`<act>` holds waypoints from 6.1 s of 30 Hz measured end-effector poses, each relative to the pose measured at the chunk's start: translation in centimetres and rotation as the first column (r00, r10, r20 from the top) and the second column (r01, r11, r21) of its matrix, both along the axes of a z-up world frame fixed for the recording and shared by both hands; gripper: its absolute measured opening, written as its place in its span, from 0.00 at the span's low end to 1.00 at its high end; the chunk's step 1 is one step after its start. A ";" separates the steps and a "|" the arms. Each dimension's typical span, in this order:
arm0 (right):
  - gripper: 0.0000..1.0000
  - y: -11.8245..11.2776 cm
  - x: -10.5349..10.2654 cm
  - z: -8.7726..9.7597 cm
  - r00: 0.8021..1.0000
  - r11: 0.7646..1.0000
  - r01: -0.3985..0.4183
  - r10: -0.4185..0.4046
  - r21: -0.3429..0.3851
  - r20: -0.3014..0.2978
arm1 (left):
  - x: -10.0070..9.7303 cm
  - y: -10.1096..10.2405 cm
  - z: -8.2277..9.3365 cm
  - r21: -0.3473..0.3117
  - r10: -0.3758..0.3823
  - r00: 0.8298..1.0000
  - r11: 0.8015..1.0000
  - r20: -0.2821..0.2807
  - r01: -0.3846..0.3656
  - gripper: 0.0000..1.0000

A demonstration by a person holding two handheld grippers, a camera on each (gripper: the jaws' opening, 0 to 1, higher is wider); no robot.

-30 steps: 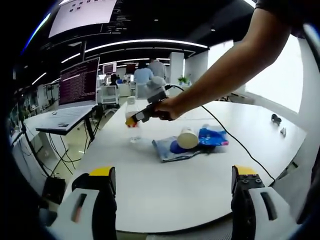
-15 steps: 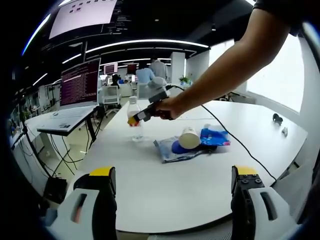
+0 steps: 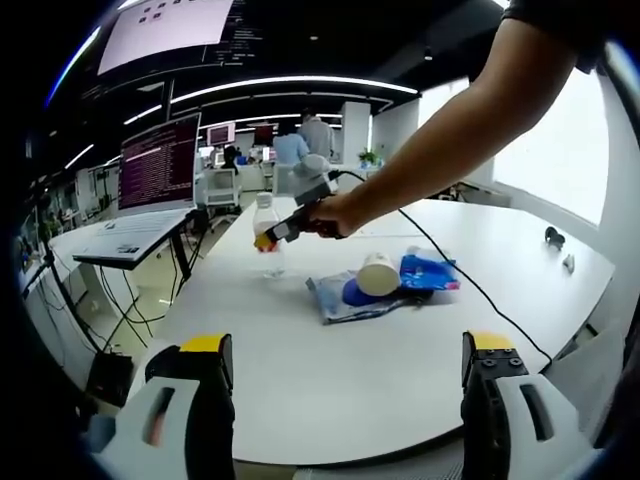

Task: Arrange the tabletop items into an orderly group along one side of the table until the central work area is clear of visible clutter.

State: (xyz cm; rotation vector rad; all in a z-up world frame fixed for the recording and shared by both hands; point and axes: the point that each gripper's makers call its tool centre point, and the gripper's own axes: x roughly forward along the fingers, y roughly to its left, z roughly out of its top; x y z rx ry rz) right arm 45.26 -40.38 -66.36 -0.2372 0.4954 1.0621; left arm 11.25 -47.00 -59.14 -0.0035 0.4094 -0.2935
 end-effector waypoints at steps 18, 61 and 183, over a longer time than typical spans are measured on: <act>0.39 0.4 0.5 0.0 1.000 0.998 -0.018 0.018 0.059 0.000 | 0.0 -0.7 -0.5 0.022 -0.026 0.999 0.999 -0.022 0.026 0.94; 0.48 -3.5 -0.2 3.2 1.000 0.997 0.008 -0.010 0.083 0.024 | -0.4 -1.3 -0.7 0.046 -0.063 0.998 0.997 0.006 0.063 0.94; 0.88 -25.3 -12.4 4.7 1.000 0.986 -0.004 0.006 -0.170 0.008 | -1.5 -2.9 -1.6 0.091 -0.161 0.987 0.983 0.024 0.158 0.91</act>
